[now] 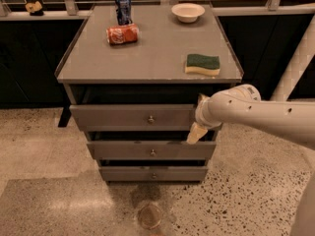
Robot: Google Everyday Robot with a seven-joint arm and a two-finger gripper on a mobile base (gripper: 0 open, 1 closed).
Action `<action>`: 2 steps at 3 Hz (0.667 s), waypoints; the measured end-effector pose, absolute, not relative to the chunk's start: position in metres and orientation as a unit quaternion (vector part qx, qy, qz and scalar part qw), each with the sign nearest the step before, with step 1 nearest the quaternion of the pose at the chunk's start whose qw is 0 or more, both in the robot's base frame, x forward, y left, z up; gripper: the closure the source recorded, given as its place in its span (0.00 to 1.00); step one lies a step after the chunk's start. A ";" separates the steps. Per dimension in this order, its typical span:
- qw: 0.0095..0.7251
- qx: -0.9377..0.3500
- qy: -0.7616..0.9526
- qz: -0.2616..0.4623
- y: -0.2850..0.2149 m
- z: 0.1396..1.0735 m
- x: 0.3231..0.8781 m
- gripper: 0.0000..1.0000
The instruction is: Open top drawer
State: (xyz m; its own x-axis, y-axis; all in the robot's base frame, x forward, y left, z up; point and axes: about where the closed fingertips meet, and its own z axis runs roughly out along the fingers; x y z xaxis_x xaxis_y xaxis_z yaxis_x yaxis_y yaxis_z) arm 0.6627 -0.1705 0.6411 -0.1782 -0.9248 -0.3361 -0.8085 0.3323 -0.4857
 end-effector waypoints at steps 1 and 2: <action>0.299 -0.576 0.759 -0.054 -0.164 0.632 0.661 0.00; 0.294 -0.617 0.729 -0.029 -0.155 0.628 0.658 0.00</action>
Offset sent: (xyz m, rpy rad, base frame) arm -0.0094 0.0229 -0.0143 0.0615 0.0956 0.2979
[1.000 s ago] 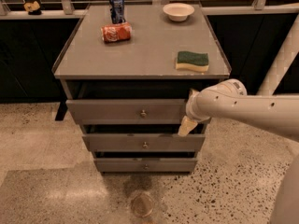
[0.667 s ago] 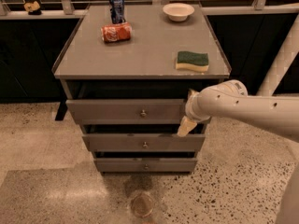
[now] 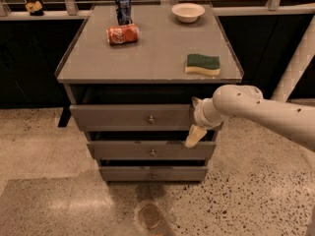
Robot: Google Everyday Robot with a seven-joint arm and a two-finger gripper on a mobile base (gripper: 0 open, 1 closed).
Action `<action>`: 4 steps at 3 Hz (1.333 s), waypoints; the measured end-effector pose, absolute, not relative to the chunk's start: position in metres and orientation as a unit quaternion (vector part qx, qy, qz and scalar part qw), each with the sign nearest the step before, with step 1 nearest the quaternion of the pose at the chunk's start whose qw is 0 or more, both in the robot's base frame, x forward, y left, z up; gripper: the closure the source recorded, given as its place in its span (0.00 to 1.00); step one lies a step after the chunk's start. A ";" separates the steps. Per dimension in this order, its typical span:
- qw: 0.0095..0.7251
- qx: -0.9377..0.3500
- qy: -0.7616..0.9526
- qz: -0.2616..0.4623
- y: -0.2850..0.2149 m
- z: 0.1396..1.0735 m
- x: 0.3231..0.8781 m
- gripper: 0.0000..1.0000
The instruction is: Open top drawer
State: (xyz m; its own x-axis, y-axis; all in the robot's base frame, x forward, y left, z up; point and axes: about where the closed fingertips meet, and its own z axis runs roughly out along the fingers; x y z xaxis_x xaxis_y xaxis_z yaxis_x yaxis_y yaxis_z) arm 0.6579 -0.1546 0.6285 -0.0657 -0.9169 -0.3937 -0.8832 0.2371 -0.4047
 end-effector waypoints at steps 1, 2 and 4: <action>0.292 -0.630 0.719 -0.032 -0.153 0.628 0.657 0.00; 0.292 -0.630 0.719 -0.032 -0.153 0.628 0.657 0.00; 0.292 -0.630 0.719 -0.032 -0.153 0.628 0.657 0.42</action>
Offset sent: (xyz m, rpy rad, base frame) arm -0.0007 0.0010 -0.0005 -0.0179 -0.0072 0.0343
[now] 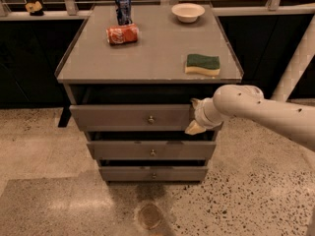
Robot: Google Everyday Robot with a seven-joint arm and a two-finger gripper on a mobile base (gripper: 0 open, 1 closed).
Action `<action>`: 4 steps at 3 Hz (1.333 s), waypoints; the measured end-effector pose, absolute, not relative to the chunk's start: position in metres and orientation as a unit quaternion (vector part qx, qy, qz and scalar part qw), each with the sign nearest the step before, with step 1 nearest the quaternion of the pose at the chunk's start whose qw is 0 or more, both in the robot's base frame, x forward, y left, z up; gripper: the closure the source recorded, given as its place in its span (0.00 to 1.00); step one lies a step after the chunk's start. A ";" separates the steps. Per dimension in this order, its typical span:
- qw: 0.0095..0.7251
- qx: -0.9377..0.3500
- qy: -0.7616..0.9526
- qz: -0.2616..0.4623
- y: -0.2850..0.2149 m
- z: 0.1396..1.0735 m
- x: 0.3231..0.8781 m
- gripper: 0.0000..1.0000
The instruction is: Open top drawer
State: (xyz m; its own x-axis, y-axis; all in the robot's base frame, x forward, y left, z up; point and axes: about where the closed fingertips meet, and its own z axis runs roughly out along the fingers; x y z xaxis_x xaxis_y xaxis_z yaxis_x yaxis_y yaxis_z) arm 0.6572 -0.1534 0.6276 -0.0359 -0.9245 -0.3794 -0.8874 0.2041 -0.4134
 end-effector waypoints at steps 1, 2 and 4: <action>0.292 -0.630 0.719 -0.032 -0.153 0.628 0.657 0.65; 0.292 -0.630 0.719 -0.032 -0.153 0.628 0.657 0.89; 0.298 -0.627 0.718 -0.041 -0.157 0.638 0.653 1.00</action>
Offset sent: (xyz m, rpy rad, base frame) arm 0.0000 0.0000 0.0000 0.0000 0.0000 0.0000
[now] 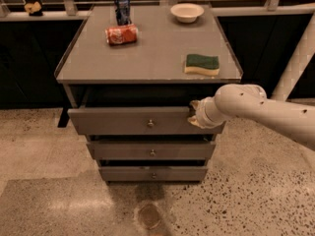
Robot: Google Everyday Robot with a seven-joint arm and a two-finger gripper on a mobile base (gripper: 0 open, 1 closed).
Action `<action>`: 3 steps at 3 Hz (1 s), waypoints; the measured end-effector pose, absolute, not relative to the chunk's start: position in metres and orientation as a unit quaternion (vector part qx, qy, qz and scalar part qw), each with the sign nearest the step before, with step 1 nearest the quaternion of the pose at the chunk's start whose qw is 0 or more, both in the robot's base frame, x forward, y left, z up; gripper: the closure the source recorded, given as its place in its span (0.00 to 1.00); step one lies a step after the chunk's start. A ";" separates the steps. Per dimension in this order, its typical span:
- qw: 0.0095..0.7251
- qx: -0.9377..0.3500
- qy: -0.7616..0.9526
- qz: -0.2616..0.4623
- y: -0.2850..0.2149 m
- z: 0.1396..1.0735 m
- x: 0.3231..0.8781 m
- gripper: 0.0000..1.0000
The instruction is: Open top drawer
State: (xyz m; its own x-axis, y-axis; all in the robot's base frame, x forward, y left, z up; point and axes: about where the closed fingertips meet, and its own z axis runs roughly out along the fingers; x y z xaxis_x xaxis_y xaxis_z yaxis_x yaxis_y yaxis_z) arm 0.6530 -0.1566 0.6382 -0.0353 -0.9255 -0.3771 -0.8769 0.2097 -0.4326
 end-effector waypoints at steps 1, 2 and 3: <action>0.300 -0.626 0.718 -0.043 -0.157 0.639 0.648 1.00; 0.313 -0.620 0.717 -0.058 -0.160 0.655 0.641 1.00; 0.312 -0.621 0.716 -0.059 -0.159 0.657 0.635 1.00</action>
Offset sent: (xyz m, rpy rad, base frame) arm -0.1994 0.0142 0.0088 -0.0848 -0.1040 -0.0264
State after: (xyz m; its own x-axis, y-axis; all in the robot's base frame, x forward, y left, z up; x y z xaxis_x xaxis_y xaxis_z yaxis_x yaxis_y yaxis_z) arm 0.6345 -0.1589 0.6569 -0.0328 -0.9267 -0.3743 -0.8536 0.2208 -0.4719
